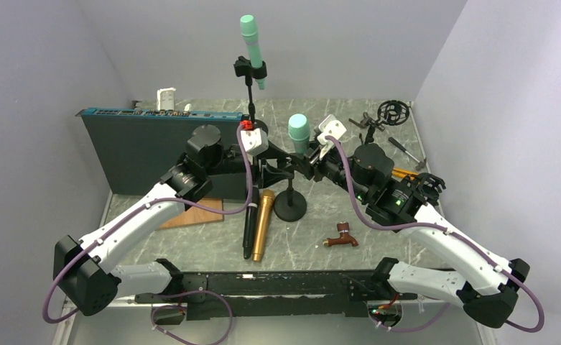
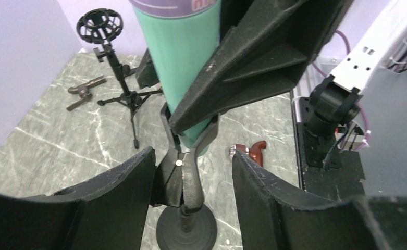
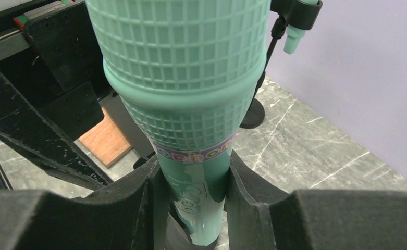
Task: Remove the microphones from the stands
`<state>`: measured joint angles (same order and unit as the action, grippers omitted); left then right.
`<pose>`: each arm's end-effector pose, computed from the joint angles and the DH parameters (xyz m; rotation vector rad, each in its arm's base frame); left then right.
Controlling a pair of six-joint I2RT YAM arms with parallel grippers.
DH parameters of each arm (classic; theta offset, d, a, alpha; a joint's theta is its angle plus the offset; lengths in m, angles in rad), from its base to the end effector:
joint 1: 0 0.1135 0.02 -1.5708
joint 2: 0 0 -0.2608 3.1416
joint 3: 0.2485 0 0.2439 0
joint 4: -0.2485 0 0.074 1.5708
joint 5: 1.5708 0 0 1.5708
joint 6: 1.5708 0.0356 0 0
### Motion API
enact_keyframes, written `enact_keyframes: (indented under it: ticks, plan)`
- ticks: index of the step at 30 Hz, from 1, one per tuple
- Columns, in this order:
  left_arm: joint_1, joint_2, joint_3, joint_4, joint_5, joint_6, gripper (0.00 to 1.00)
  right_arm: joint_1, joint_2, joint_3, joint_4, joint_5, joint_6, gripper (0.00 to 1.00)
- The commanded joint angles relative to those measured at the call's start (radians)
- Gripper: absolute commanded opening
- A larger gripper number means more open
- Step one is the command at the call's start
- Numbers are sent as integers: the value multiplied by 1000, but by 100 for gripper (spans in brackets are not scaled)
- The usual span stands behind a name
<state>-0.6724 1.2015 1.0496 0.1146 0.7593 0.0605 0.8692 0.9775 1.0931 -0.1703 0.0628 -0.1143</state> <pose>0.1947 -0.1863 0.3765 1.1432 1.2686 -1.0690 0.1382 0.1601 0.4106 -0.7362 1.4784 0.5278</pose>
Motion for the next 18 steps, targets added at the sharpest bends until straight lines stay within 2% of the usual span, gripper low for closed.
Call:
enact_keyframes:
  ticks: [1,10,18]
  plan:
    - [-2,-17,2,-22,-98,26,61,4,-24,-3,-5,-58,26,0]
    - [27,-24,5,-15,-103,26,58,3,-16,-3,-10,-82,26,0]
    - [32,49,35,-10,68,13,56,1,-7,0,0,-101,27,0]
